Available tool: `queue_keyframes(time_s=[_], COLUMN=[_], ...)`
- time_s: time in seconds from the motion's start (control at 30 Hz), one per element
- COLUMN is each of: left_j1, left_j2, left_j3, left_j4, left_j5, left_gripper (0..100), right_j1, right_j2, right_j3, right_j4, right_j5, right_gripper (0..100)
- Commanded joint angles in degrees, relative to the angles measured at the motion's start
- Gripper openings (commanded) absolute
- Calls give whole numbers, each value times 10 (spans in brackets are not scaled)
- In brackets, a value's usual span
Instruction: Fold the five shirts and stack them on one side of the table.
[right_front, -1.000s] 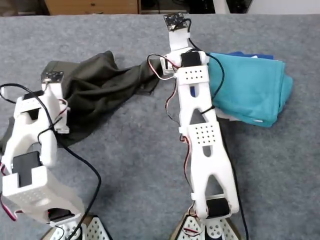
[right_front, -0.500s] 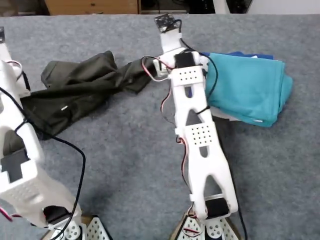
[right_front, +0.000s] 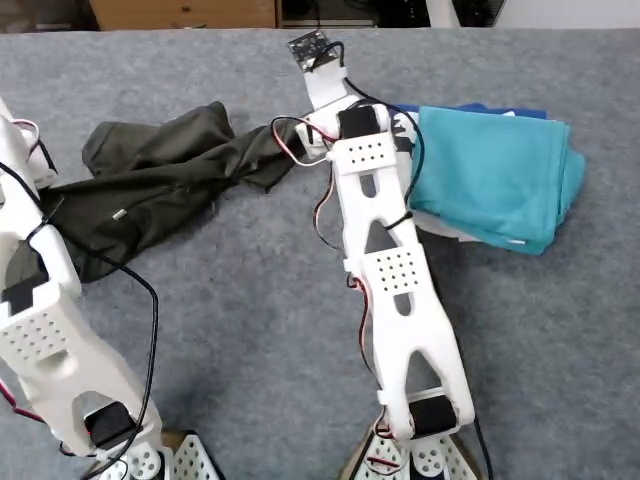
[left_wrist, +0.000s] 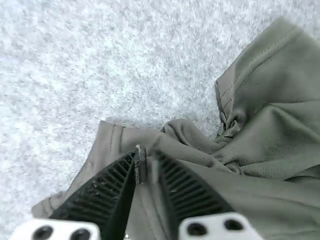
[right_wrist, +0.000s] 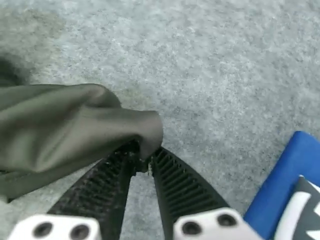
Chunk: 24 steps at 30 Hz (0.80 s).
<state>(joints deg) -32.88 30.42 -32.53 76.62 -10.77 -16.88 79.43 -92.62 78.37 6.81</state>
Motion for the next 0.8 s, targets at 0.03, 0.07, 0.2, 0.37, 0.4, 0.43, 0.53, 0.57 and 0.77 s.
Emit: queue_keyframes(time_s=[0.03,0.07,0.2,0.37,0.4,0.43,0.53,0.57,0.77], left_j1=[-4,-4,-4,35,39,41,65,75,105], left_j2=[-3,-3,-6,-11,-16,-29,-86,-116,-301], left_j3=[-111,-127,-185,-196,-184,-162,-40,12,299], left_j4=[73,86,146,244,244,244,244,244,186], left_j5=[4,4,-31,-196,-229,-260,-347,-366,-411], left_gripper=[180,181,183,132,109,91,97,104,111], right_j1=[-7,-7,-7,-8,-8,-8,-8,-8,-8], right_j2=[-2,-2,-1,-1,-1,-1,-1,-1,0], right_j3=[-29,-29,-29,-29,-29,-29,-29,-29,-29], right_j4=[-11,-11,-11,-11,-11,-10,-10,-10,-11], right_j5=[5,9,12,12,12,12,12,12,12], right_gripper=[2,2,2,2,2,2,2,2,2])
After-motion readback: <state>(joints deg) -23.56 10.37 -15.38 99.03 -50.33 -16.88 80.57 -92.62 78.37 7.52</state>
